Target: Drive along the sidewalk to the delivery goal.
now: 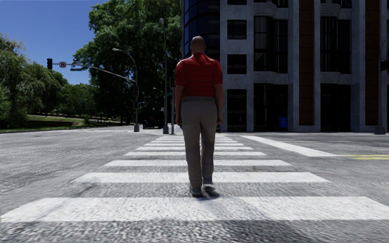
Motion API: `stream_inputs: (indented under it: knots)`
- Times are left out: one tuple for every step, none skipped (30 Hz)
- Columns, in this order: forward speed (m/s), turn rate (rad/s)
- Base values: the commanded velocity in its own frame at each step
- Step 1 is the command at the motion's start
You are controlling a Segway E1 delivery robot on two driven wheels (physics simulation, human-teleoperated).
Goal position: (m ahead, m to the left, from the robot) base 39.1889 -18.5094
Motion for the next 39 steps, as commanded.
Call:
stream_inputs:
  knots:
    - [1.74,0.0]
    - [1.74,0.0]
    - [1.74,0.0]
    - [1.74,-0.67]
    - [1.74,-1.13]
    - [1.74,-1.2]
    - [1.74,-1.2]
    - [1.74,-1.2]
    - [1.74,-1.2]
    - [1.74,-1.2]
    - [1.74,-1.19]
    - [1.74,-0.48]
    - [1.74,-0.04]
    - [1.74,-0.04]
    - [1.74,0.0]
    - [1.74,0.0]
    - [1.74,0.0]
    - [1.74,0.0]
    - [1.74,0.0]
    - [1.74,0.0]
    - [1.74,0.0]
    - [1.74,0.0]
    - [1.74,-0.42]
    - [1.74,-1.2]
    - [1.74,-1.2]
    - [1.74,-1.2]
    - [1.74,-1.2]
    - [1.74,-1.2]
    - [1.74,-1.2]
    - [1.74,-1.2]
    - [1.74,-1.2]
    - [1.74,-1.2]
    - [1.74,-1.2]
    - [1.74,-0.05]
    - [1.74,0.0]
    - [1.74,0.0]
    - [1.74,0.0]
    - [1.74,0.0]
    - [1.74,0.0]
